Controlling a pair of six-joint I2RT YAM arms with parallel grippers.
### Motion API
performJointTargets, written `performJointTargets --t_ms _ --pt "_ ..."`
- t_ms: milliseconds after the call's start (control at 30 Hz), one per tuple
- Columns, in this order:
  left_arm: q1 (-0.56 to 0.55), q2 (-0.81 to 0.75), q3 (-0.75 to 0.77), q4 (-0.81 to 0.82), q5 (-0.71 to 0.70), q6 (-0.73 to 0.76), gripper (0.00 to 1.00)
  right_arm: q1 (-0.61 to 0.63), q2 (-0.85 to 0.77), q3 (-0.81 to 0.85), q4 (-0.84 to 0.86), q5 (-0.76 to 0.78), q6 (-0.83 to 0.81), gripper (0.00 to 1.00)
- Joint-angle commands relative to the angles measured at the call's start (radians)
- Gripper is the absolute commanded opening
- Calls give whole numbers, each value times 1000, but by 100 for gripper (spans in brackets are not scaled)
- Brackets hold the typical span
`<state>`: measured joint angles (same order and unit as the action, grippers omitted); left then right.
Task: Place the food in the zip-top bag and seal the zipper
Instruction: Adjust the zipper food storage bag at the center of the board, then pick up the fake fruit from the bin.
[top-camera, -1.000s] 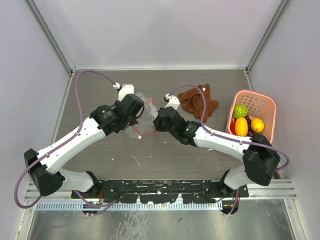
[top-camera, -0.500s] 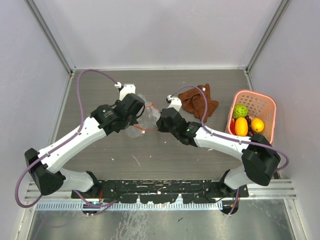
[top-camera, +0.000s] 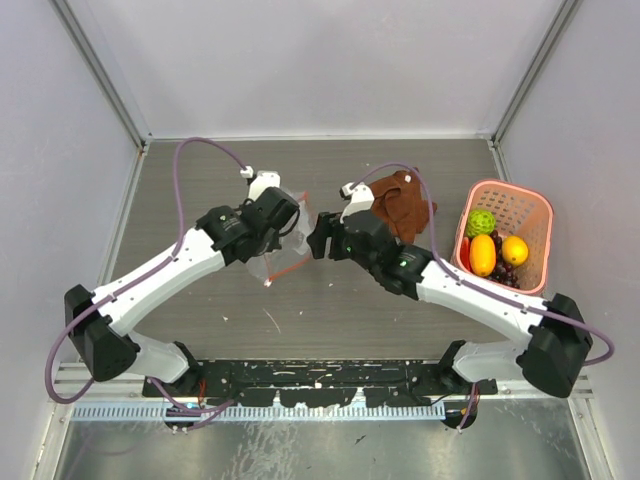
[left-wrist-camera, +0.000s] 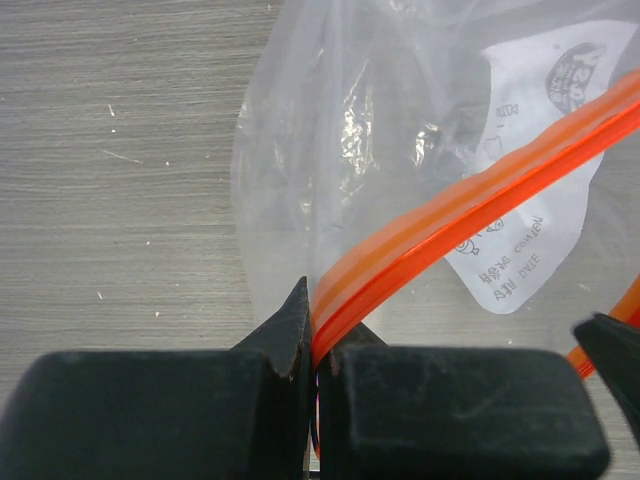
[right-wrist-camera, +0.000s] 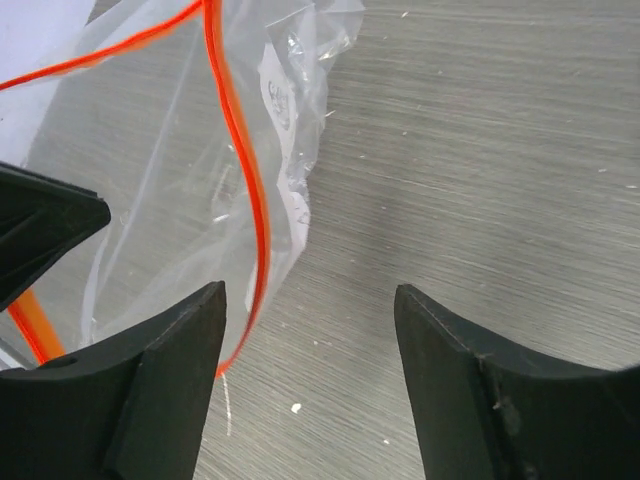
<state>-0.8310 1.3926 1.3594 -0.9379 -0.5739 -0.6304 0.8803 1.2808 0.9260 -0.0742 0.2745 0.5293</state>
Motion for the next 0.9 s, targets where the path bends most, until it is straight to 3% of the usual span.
performJointTargets --t_ms 0,200,433,667,867 --pt "5 5 47 15 4 11 0 -25 -90 59 -121 37 -102 79" --pt "4 13 48 35 15 30 0 -71 -188 124 -359 184 -180 99" --pt "5 30 64 42 33 61 0 -175 -246 207 -585 319 -202 100" --pt "5 56 96 15 61 83 0 -354 -253 293 -655 392 -200 100" --pt "4 62 107 10 70 103 0 -554 -217 329 -626 304 -220 100"
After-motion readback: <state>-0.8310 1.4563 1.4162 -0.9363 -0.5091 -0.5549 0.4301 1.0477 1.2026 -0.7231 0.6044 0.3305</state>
